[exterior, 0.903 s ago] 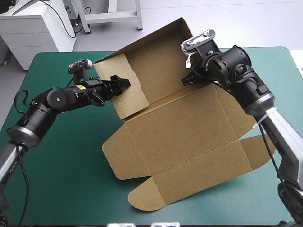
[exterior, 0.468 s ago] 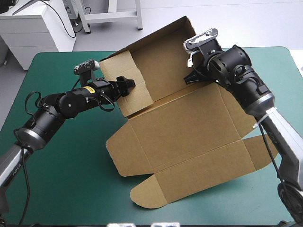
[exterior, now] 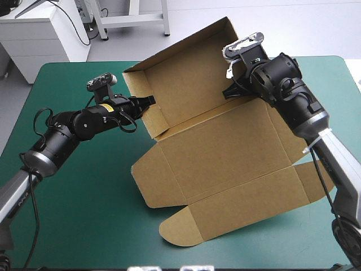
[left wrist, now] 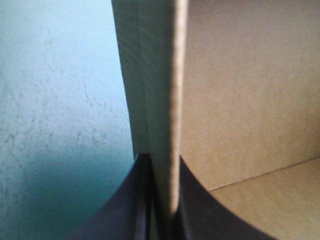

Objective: Fold the box

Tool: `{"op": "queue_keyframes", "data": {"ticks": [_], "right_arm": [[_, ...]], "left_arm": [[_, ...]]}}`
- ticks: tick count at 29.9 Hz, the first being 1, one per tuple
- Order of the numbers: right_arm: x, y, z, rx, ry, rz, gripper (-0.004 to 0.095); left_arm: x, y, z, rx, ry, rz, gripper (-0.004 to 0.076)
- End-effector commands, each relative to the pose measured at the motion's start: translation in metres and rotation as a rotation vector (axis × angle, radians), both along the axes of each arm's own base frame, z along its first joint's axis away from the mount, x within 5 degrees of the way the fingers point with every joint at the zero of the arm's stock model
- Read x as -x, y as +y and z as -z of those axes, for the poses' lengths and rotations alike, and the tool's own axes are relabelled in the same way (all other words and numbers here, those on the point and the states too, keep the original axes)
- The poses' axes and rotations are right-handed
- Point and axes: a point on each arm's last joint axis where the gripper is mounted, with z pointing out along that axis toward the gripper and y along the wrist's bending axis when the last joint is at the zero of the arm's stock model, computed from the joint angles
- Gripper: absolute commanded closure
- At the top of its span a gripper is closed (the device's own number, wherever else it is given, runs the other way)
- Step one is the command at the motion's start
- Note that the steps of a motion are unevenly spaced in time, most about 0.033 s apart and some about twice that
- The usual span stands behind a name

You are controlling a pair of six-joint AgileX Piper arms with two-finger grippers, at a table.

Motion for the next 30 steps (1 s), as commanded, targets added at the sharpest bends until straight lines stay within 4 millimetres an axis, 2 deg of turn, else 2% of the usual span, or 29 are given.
{"op": "queue_keyframes", "data": {"ticks": [1, 5, 12, 16, 18, 21, 26, 30], "right_arm": [[0.011, -0.004, -0.027, -0.1, -0.11, 0.011, 0.0924], [0.007, -0.003, -0.018, -0.133, -0.063, 0.056, 0.0926], [-0.013, 0.013, 0.016, -0.234, 0.116, 0.055, 0.0928], [-0.027, 0.005, 0.038, -0.283, 0.252, 0.08, 0.0928], [-0.034, -0.001, 0.05, -0.291, 0.318, 0.097, 0.0928], [-0.045, -0.009, 0.064, -0.294, 0.385, 0.114, 0.0928], [-0.061, -0.016, 0.089, -0.275, 0.462, 0.14, 0.0928], [-0.072, -0.012, 0.11, -0.276, 0.52, 0.135, 0.0928]], "left_arm": [[0.006, -0.003, -0.025, 0.067, -0.062, 0.005, 0.0733], [0.001, -0.007, -0.03, -0.042, -0.008, 0.072, 0.0733], [-0.028, -0.017, -0.045, -0.223, 0.158, 0.155, 0.0732], [-0.046, -0.022, -0.045, -0.333, 0.267, 0.193, 0.0732], [-0.057, -0.024, -0.04, -0.387, 0.32, 0.205, 0.0732], [-0.072, -0.033, -0.031, -0.366, 0.333, 0.222, 0.0732], [-0.091, -0.042, 0.003, -0.382, 0.408, 0.238, 0.0732], [-0.101, -0.045, 0.023, -0.408, 0.45, 0.238, 0.0733]]}}
